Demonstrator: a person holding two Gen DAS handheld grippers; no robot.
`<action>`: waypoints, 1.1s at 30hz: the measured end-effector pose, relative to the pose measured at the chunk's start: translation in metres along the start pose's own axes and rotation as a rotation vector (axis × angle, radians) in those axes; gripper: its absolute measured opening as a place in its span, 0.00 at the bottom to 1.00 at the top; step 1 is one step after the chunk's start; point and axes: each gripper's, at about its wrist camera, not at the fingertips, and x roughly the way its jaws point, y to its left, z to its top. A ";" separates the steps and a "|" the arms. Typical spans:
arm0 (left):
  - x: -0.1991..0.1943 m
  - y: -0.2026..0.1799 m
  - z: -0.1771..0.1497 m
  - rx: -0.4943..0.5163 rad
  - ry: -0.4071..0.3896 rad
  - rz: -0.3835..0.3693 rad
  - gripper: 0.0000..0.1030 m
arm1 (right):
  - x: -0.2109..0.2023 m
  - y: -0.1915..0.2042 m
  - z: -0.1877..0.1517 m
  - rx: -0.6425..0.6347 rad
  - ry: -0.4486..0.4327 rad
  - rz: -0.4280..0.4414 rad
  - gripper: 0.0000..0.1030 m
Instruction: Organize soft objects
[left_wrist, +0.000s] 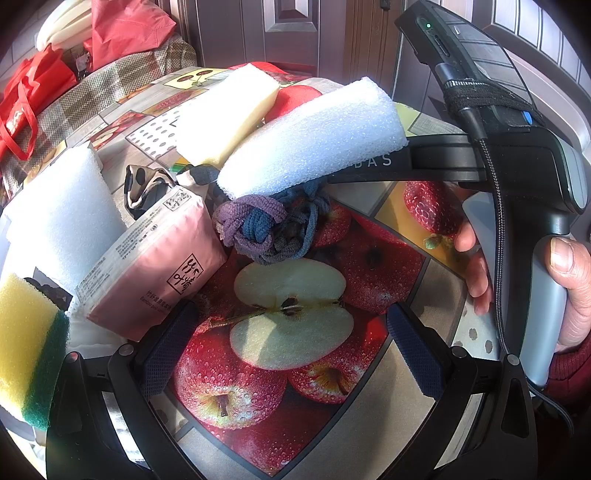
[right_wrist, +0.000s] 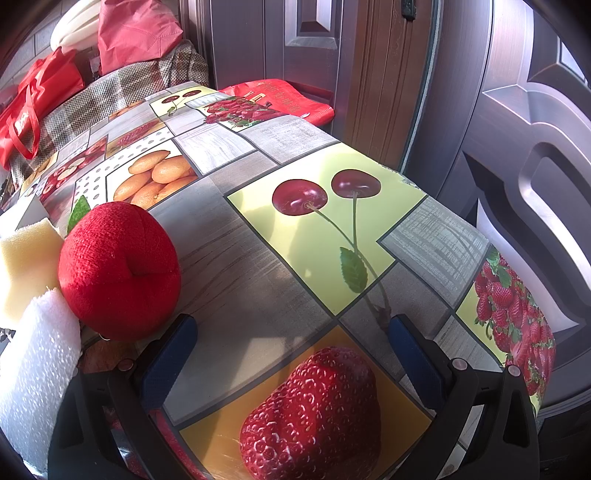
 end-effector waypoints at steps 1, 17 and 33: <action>0.001 -0.001 0.001 0.006 -0.001 -0.005 1.00 | 0.000 0.000 0.000 0.000 0.000 0.000 1.00; -0.163 0.061 0.007 -0.268 -0.473 -0.180 1.00 | 0.000 0.001 0.000 0.000 0.000 0.000 1.00; -0.172 0.105 -0.124 -0.311 -0.306 0.053 1.00 | 0.002 0.002 0.001 -0.005 0.004 0.008 1.00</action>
